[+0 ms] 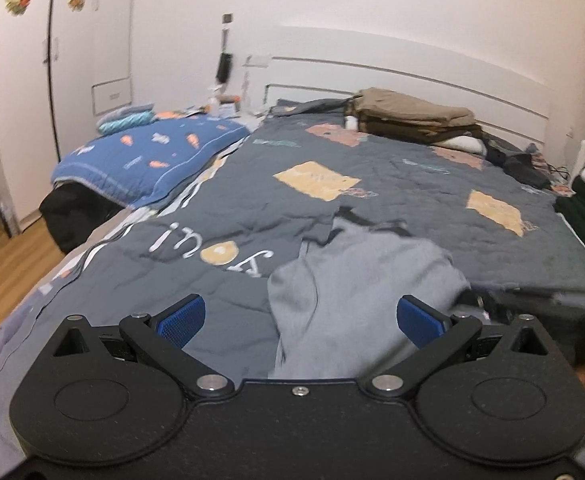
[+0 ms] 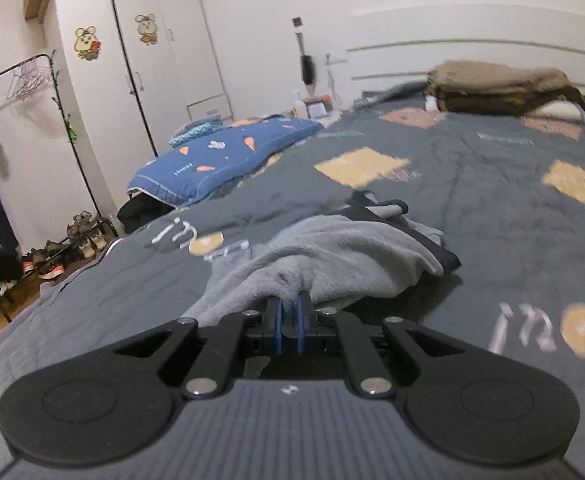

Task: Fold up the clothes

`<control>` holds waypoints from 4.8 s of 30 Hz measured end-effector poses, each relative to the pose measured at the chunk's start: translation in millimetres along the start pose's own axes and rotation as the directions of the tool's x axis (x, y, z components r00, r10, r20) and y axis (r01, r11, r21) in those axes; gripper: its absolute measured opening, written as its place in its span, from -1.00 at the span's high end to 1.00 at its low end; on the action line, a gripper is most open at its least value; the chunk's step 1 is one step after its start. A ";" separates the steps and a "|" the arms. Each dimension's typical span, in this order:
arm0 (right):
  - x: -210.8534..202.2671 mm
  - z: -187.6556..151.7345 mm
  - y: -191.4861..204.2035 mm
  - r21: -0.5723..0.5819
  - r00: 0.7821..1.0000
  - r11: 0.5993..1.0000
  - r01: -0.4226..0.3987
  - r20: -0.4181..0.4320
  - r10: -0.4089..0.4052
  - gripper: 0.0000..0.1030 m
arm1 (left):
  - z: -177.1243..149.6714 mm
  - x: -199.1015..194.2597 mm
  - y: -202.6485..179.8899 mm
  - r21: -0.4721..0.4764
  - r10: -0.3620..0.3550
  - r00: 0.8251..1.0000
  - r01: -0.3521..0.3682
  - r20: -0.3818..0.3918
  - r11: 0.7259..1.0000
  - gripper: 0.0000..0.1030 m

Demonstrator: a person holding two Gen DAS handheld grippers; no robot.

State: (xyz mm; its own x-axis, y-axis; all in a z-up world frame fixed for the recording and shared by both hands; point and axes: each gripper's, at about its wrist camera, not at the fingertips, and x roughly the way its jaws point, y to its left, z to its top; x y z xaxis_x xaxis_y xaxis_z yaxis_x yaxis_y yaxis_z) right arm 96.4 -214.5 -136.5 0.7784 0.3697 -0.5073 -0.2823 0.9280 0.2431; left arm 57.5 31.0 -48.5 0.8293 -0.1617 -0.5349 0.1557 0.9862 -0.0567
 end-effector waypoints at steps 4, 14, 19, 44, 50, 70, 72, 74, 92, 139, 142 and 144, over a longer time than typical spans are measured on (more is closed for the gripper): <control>-36.7 -22.2 -8.4 0.057 1.000 0.998 0.021 -0.008 -0.021 0.86 | -0.8 -6.8 -21.1 0.030 -0.037 0.999 0.037 0.008 0.999 -1.00; -136.2 -84.1 -31.9 0.201 0.997 0.976 0.081 -0.010 -0.081 0.86 | -12.1 -27.6 -80.1 0.160 -0.111 0.993 0.104 0.033 0.982 -1.00; -183.1 -117.4 -44.8 0.275 0.995 0.957 0.093 -0.001 -0.096 0.86 | -26.7 -41.7 -108.9 0.224 -0.141 0.989 0.130 0.034 0.966 -1.00; -258.2 -187.4 -58.7 0.324 0.990 0.939 0.113 0.047 -0.135 0.26 | -163.4 -51.2 -139.5 0.152 -0.142 0.956 0.184 -0.256 0.971 -1.00; -273.9 -190.2 -60.4 0.303 0.985 0.942 0.145 0.050 -0.167 0.18 | -177.1 -58.9 -143.2 0.181 -0.141 0.964 0.184 -0.227 0.966 -1.00; -280.6 -200.8 -73.1 0.329 0.981 0.929 0.169 0.039 -0.192 0.13 | -204.8 -33.8 -167.1 0.169 -0.173 0.948 0.223 -0.268 0.960 -1.00; -279.4 -199.8 -73.3 0.330 0.981 0.929 0.168 0.041 -0.192 0.13 | -203.8 -32.5 -166.1 0.157 -0.175 0.948 0.222 -0.266 0.962 -1.00; -277.4 -199.4 -73.3 0.334 0.981 0.928 0.167 0.041 -0.191 0.13 | -204.7 -30.5 -165.1 0.150 -0.170 0.948 0.216 -0.271 0.965 -1.00; -263.6 -196.4 -73.6 0.346 0.981 0.922 0.174 0.017 -0.191 0.12 | -212.3 -9.5 -157.3 0.042 -0.244 0.917 0.270 -0.316 0.962 0.02; -285.3 -187.6 -78.6 0.373 0.990 0.920 0.117 0.030 -0.138 0.11 | -201.5 -73.9 -162.4 0.080 -0.338 0.918 0.360 -0.209 0.929 -0.13; -284.5 -188.5 -80.3 0.379 0.990 0.918 0.120 0.025 -0.140 0.11 | -188.8 -62.1 -147.1 0.041 -0.298 0.935 0.311 -0.192 0.950 -0.13; -284.2 -188.8 -81.4 0.382 0.990 0.916 0.123 0.022 -0.142 0.11 | -187.2 -49.8 -141.4 0.011 -0.289 0.934 0.298 -0.210 0.954 -0.12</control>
State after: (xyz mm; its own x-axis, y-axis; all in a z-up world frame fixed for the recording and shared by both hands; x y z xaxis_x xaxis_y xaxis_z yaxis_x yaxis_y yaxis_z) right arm -207.7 -386.4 -168.2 0.8227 0.2331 -0.5184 0.0515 0.8777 0.4764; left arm -106.3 -93.6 -171.6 0.6171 -0.4286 -0.6599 0.4018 0.8927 -0.2041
